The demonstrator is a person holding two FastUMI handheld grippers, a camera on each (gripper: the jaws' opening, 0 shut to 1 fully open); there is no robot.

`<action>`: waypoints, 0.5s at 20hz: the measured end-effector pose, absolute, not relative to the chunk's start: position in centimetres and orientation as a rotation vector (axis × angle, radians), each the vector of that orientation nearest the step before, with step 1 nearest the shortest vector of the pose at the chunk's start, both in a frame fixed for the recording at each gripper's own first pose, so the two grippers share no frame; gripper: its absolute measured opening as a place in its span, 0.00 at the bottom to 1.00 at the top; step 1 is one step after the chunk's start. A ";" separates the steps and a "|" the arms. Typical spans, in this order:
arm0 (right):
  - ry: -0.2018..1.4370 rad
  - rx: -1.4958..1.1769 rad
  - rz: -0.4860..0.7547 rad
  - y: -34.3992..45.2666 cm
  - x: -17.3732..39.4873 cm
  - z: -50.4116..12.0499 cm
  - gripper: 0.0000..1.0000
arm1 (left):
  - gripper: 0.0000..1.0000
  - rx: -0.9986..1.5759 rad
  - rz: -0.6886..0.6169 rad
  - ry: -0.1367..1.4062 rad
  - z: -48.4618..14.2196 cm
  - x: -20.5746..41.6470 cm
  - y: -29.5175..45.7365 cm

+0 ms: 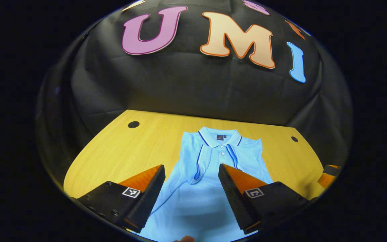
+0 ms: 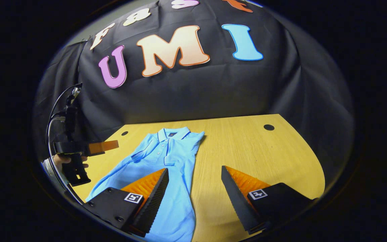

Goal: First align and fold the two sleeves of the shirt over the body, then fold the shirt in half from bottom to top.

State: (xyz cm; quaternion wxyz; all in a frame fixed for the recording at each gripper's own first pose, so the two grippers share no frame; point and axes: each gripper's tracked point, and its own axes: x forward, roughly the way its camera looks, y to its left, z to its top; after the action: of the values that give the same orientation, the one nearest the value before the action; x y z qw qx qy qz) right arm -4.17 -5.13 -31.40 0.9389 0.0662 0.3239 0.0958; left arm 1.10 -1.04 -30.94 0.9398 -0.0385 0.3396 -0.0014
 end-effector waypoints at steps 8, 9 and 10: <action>0.694 0.115 0.134 -3.5 -14.3 -31.5 0.98 | 0.96 0.000 -0.076 0.693 -30.4 -10.8 2.8; 0.702 0.100 0.134 -3.3 -15.7 -31.7 0.98 | 0.96 0.005 -0.079 0.704 -30.7 -12.6 3.4; 0.709 0.088 0.134 -3.2 -16.9 -32.0 0.98 | 0.96 0.010 -0.089 0.714 -30.8 -14.3 3.8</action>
State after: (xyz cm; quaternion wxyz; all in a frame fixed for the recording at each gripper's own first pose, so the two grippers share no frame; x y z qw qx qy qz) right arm -16.90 -3.22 -32.04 0.9346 0.0428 0.3470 0.0655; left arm -14.32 3.84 -30.85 0.9360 0.0047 0.3492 -0.0435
